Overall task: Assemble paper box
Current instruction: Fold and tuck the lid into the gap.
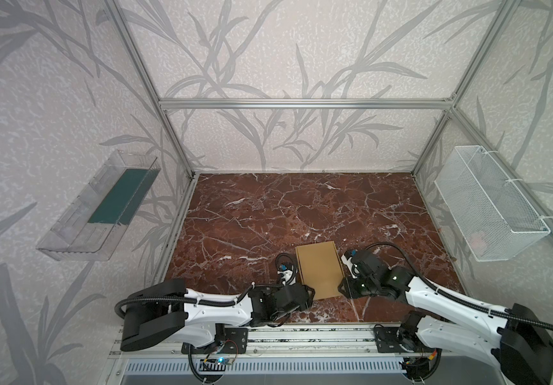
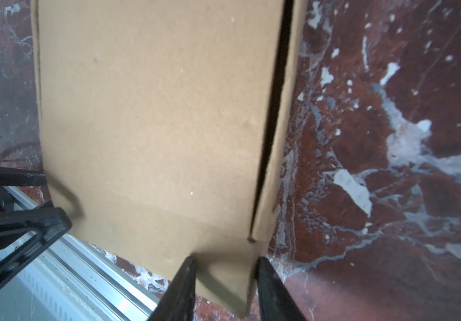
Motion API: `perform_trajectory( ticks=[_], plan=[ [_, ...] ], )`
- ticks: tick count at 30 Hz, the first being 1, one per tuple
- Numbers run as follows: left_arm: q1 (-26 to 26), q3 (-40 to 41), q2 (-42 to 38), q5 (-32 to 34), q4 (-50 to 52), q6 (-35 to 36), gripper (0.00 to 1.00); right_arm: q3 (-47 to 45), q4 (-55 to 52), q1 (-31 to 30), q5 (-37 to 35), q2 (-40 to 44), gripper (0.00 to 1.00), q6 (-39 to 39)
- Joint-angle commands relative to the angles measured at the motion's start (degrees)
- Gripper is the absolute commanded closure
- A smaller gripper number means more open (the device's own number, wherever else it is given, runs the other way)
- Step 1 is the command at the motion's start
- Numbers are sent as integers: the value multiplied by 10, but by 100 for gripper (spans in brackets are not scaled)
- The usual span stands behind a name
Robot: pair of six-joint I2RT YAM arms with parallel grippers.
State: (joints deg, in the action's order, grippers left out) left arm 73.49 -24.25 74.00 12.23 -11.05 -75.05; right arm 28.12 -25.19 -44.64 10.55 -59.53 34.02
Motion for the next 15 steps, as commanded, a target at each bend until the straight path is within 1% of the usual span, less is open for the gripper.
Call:
perform_trajectory(
  ticks=[1, 15],
  plan=[
    [4, 11, -14, 23, 3, -4, 52, 10, -12, -4, -2, 6, 63, -4],
    [3, 12, -10, 29, 7, 6, 53, 10, -14, -4, 0, 7, 63, -3]
  ],
)
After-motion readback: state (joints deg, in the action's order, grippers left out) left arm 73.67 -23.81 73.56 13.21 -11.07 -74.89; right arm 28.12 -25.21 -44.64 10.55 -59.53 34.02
